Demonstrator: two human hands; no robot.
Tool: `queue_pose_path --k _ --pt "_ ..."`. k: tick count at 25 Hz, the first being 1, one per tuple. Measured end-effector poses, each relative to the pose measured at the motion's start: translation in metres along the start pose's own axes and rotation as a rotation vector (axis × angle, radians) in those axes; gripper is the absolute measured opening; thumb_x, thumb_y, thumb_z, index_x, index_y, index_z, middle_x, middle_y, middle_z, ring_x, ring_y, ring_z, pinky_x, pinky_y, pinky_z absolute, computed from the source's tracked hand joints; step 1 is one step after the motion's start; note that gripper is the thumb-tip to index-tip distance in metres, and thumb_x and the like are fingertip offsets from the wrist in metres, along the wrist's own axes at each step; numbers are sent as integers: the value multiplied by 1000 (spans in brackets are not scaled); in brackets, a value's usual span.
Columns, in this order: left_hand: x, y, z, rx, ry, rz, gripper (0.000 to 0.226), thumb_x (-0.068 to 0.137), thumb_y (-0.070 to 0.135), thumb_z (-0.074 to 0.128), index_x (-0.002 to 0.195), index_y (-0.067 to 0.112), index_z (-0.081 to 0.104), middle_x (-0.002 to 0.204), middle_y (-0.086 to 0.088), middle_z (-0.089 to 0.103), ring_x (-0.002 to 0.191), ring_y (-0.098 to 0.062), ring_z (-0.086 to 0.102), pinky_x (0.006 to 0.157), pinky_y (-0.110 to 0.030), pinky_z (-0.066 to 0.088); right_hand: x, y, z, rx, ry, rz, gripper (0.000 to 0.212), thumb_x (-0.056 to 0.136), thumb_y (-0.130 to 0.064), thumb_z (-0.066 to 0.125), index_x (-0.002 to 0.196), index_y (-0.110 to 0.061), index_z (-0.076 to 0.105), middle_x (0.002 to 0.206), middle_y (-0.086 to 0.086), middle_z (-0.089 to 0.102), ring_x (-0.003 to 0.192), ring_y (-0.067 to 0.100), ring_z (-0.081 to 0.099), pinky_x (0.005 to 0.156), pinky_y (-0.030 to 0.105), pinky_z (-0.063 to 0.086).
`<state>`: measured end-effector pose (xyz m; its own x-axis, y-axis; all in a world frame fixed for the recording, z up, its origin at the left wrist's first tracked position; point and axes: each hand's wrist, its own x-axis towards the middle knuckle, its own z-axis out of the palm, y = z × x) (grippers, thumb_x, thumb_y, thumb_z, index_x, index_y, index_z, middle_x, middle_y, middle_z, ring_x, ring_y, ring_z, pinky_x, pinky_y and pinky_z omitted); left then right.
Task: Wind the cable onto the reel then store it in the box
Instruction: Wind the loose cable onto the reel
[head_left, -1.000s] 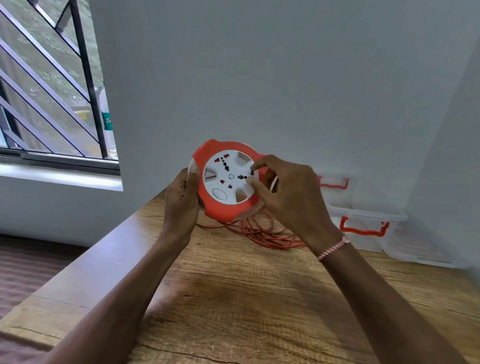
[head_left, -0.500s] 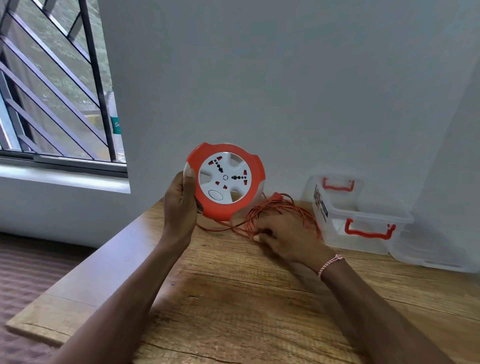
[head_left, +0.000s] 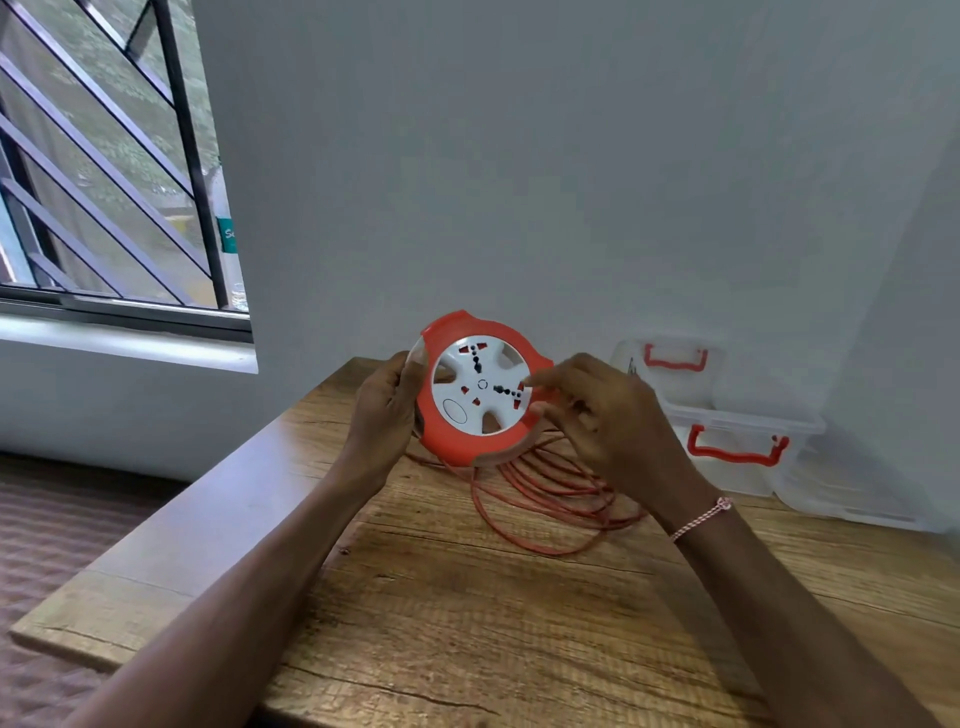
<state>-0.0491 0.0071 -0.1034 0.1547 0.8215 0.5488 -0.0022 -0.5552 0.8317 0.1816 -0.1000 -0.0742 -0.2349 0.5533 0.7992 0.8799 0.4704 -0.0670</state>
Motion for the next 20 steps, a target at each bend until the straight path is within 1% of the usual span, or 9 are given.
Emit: queue_pose_path --k 3,6,9,11,12,14,16,18,20 --pt "0 2 2 15 -60 18 37 110 45 41 93 27 68 72 8 75 64 -8 74 50 -16 51 4 -9 6 -370 -138 -195 48 93 -30 76 139 -26 65 132 13 67 104 30 69 69 43 64" --pt "1 2 1 30 -83 41 41 109 45 43 109 16 71 84 3 79 77 -17 80 55 -19 56 13 -22 9 -575 -219 -231 66 87 -34 86 147 -29 58 127 19 69 105 35 70 74 43 61" --pt "2 3 -1 59 -86 50 48 105 51 43 114 13 71 90 -6 80 79 -22 80 61 -38 65 28 -36 11 -673 -225 -276 66 93 -47 77 153 -35 50 119 14 72 102 31 71 73 38 58" --pt "2 4 0 76 -86 39 49 103 52 43 114 13 71 92 -10 79 79 -25 80 69 -48 65 37 -41 15 -699 -311 -267 69 96 -54 69 158 -38 41 121 12 73 103 29 71 71 35 55" --pt "2 3 0 78 -83 34 50 103 52 43 114 12 71 92 -12 79 80 -26 80 71 -50 65 41 -42 16 -690 -337 -234 69 97 -57 66 159 -38 40 118 10 74 99 27 72 68 33 52" --pt "0 2 1 84 -62 40 50 104 51 43 109 10 71 89 -16 77 78 -33 77 70 -51 63 42 -44 17 -615 -274 -89 67 94 -68 62 151 -34 53 106 7 79 85 26 74 64 31 46" --pt "-2 4 4 93 -54 53 50 106 51 43 104 9 71 86 -20 74 78 -40 74 67 -55 61 37 -46 22 -406 -150 170 70 84 -76 65 129 -22 69 94 7 79 79 27 72 65 32 53" --pt "-3 5 6 82 -63 50 50 105 50 43 111 9 72 90 -17 77 82 -35 77 71 -58 63 39 -48 27 -110 -56 455 64 78 -75 73 102 -16 73 85 2 76 76 23 72 65 37 61" --pt "-4 4 7 76 -66 45 48 105 48 43 114 11 73 94 -12 80 84 -27 79 74 -56 65 39 -43 25 68 -14 602 51 79 -66 80 89 -16 71 80 -2 75 72 18 72 68 42 62"
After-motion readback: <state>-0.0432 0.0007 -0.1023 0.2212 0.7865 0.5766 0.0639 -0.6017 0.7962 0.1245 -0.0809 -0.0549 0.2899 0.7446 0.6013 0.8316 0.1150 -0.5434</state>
